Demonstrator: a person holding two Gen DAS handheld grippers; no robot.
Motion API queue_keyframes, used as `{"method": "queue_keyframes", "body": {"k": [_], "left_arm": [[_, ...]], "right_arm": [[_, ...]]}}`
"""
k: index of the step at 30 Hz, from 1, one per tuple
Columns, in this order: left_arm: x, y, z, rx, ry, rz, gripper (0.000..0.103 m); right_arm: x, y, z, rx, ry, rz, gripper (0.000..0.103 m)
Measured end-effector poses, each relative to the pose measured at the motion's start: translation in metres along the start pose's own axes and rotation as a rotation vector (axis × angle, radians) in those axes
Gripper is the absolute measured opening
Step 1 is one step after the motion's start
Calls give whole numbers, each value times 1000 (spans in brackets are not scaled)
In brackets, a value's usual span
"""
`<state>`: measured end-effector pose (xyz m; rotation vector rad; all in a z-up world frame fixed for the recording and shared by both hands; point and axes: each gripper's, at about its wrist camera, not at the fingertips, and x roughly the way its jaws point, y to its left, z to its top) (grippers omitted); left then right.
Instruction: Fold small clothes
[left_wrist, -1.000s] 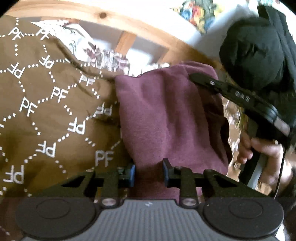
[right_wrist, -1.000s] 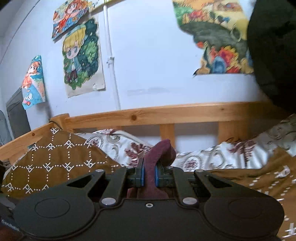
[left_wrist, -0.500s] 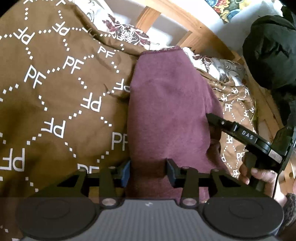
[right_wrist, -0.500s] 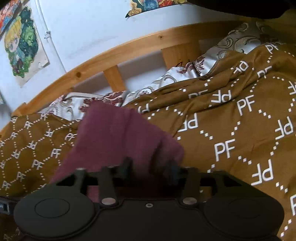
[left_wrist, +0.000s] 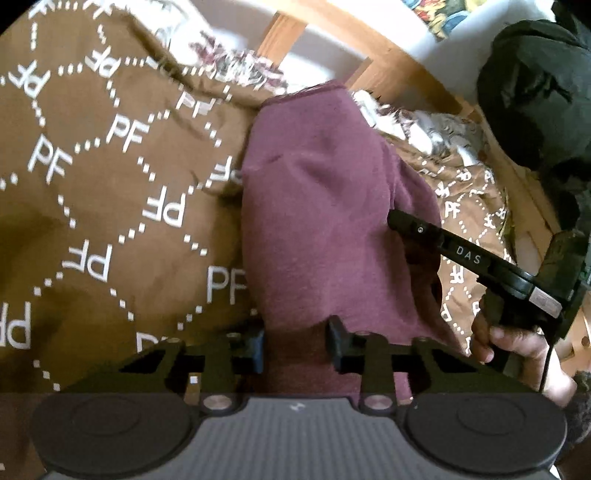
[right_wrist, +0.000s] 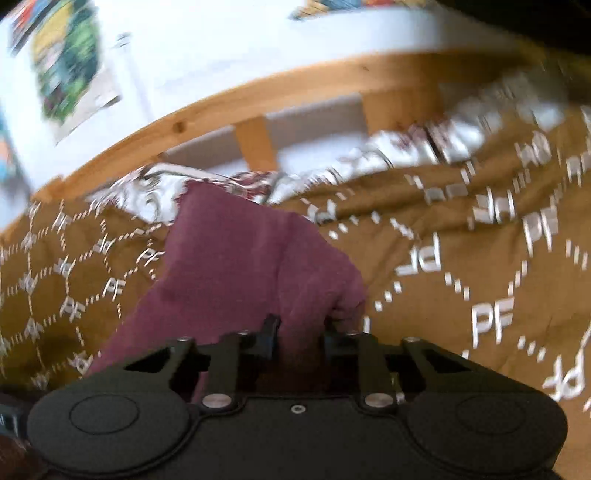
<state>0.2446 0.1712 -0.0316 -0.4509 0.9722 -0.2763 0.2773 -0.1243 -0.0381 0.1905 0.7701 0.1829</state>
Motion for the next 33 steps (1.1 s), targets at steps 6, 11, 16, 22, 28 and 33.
{"method": "queue_keyframes", "body": {"k": [6,11,16,22,28,33], "left_arm": [[-30,-28,1,98,-142,37,31],[-42,-20,9,78,-249,93,32],[-23,10,17,-14,-230,116,34],[-16,21,19,-48,-213,97,43],[-1,12,13,7,-181,160,52],[6,0,5,76,-183,204,64]], "right_arm": [[-35,30,14,-147,-148,-1,19],[-40,52,27,-268,-257,1,19],[-2,62,38,-271,-213,11,19],[32,58,27,-237,-157,-79,29],[27,46,22,-233,-153,-174,53],[19,45,15,-234,-127,-218,64]]}}
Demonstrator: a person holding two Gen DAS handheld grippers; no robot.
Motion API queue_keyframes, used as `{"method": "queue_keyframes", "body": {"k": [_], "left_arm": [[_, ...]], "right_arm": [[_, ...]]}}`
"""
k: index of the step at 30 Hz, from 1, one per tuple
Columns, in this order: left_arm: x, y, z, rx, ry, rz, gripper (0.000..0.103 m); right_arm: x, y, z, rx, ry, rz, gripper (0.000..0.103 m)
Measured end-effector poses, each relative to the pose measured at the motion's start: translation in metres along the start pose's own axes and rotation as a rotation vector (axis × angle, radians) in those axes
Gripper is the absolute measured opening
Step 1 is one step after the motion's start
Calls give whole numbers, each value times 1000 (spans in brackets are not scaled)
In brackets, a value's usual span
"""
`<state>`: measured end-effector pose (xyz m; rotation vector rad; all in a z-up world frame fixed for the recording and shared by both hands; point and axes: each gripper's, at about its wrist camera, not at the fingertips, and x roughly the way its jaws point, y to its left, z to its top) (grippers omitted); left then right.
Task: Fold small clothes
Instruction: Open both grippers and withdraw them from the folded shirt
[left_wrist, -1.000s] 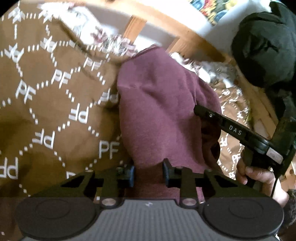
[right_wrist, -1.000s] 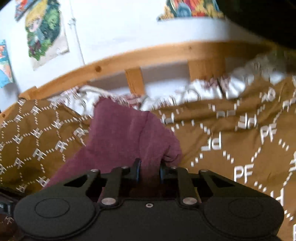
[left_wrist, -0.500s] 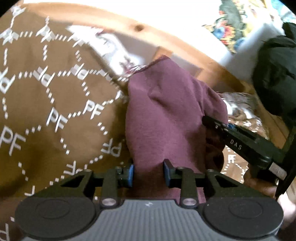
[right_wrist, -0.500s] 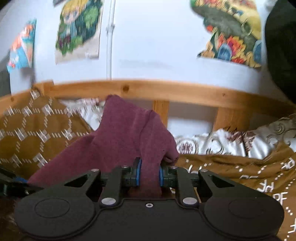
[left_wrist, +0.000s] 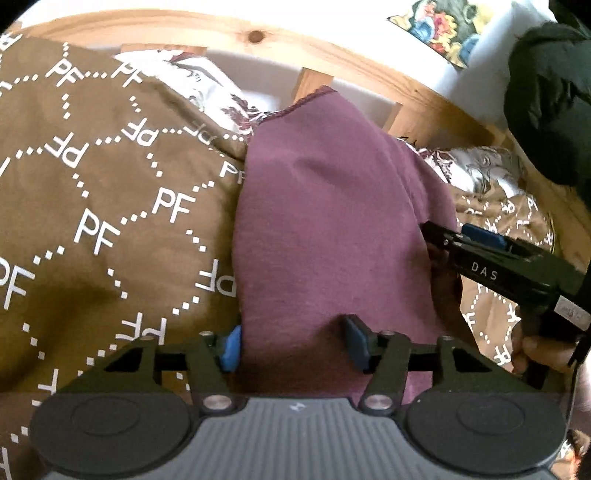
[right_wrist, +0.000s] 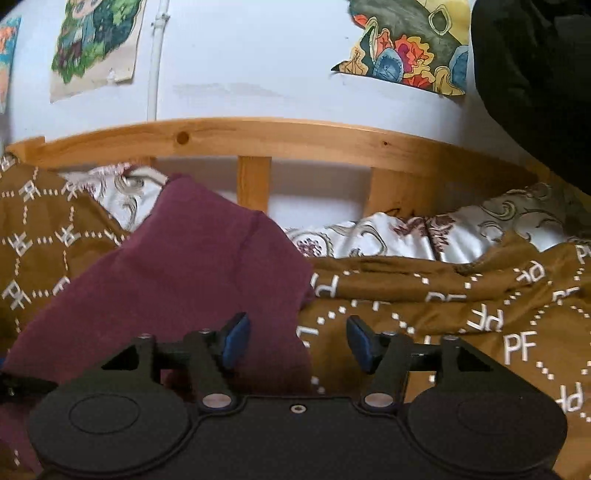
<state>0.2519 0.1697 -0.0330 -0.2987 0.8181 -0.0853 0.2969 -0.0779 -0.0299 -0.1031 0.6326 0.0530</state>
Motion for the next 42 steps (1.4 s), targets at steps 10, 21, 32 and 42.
{"method": "queue_keyframes", "body": {"k": [10,21,32,42], "left_arm": [[-25,-24,-7,26,-16,52,89],[-123,-39,-18,12,-186,61,102],[-202,-44,-77,-13,-325,205,102],[-218,-57,-136,95,-320,299,102]], "right_arm": [[-24,-13,-7,-23,31,-73,77],[-134,-16,-5,116,-104,-32,102],[-243,6,-17,117,-136,69,102],[-273,0,-54,109,-79,99,102]]}}
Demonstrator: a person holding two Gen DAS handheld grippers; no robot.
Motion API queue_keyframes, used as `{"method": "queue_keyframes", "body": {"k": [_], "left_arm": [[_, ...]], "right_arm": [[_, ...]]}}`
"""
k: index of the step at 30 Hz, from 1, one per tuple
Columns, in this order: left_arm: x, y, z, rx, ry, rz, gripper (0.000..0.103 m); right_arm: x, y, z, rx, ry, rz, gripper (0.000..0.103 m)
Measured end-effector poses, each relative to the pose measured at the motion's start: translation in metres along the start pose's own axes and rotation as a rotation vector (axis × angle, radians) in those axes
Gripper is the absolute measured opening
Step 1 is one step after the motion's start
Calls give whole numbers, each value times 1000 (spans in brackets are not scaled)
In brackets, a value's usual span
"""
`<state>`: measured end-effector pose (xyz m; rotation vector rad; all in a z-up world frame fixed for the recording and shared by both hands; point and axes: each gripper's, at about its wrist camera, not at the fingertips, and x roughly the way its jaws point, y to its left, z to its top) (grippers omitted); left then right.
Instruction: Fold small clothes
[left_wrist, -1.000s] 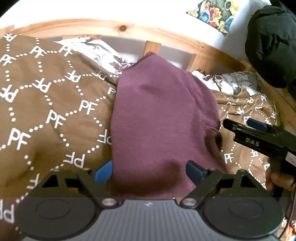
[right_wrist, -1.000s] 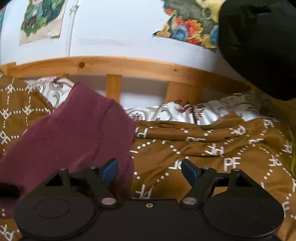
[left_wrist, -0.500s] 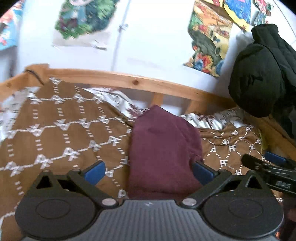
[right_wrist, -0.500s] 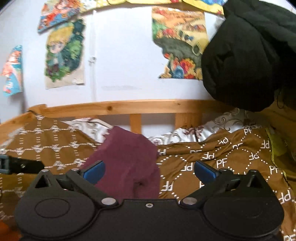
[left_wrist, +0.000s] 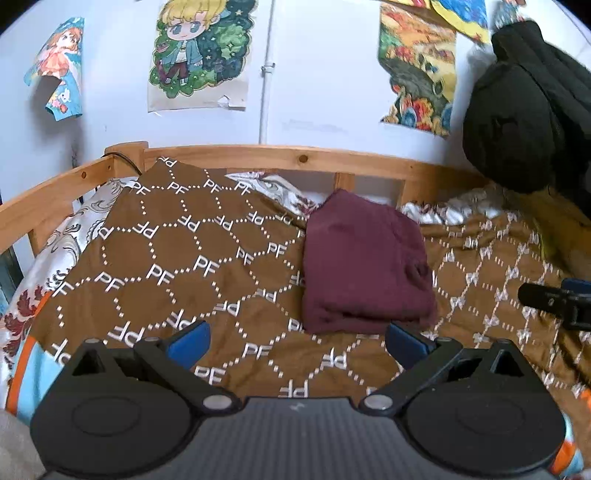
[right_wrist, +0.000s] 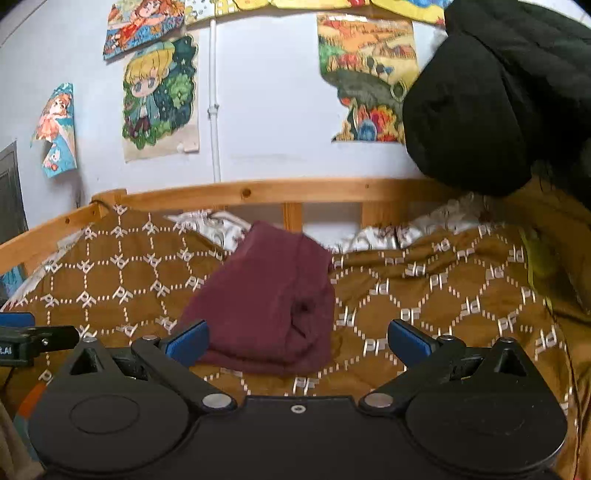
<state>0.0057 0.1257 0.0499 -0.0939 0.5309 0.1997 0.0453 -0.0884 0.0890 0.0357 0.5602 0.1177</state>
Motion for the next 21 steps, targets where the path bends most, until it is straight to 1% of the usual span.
{"method": "queue_keyframes", "body": {"k": [2,5,8,21], "left_arm": [[1,-2,-2,19,5,8,102],[2,-4,-3,27,11,1,102],[6,-5,-5,36,24,2,102],[11,-2,-7,46,47,3,102]], "right_arm": [[-2,-3,-7,7,19,0,102],[-4,-2,-17,-6,37,-9,102],[-6,-1,-23,-17,44,-5,102],[-4,1,-22,-32,55,-3,102]]}}
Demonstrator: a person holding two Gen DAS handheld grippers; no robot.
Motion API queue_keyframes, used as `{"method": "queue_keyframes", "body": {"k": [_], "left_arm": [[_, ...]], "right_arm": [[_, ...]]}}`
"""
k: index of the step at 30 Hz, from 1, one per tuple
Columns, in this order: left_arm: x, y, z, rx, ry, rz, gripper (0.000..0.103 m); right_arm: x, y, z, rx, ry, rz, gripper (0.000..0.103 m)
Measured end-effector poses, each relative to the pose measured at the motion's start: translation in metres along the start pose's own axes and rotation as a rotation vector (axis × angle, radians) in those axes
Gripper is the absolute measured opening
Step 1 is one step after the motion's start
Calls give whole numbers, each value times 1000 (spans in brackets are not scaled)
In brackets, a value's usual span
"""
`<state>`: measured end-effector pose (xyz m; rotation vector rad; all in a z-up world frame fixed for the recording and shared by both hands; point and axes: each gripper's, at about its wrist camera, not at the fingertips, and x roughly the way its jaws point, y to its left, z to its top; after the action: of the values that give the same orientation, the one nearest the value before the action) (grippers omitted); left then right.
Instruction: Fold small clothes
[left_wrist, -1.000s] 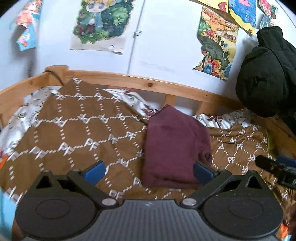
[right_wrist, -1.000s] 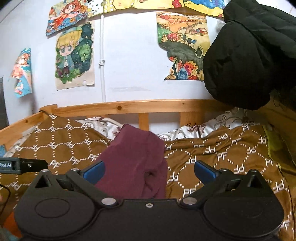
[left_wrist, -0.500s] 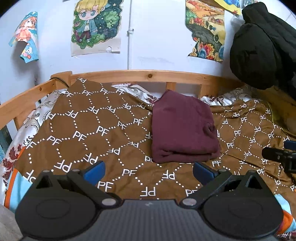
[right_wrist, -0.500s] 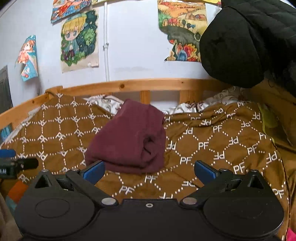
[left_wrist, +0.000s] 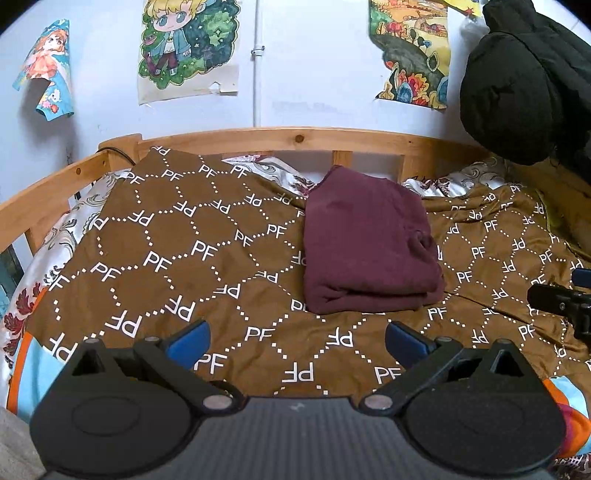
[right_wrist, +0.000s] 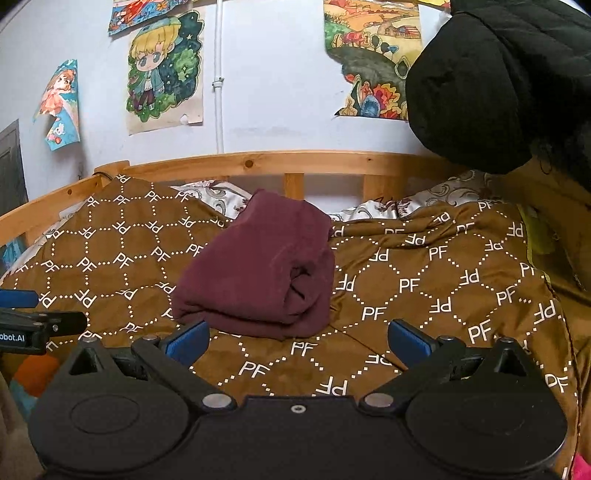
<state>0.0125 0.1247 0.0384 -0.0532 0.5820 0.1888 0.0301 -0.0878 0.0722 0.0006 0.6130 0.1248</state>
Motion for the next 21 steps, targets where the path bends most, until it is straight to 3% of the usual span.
{"method": "queue_keyframes", "body": {"k": [21], "left_arm": [[0,1,-1,0,1,1,102]], "right_arm": [[1,-1,0,-3,4,-4,102]]}}
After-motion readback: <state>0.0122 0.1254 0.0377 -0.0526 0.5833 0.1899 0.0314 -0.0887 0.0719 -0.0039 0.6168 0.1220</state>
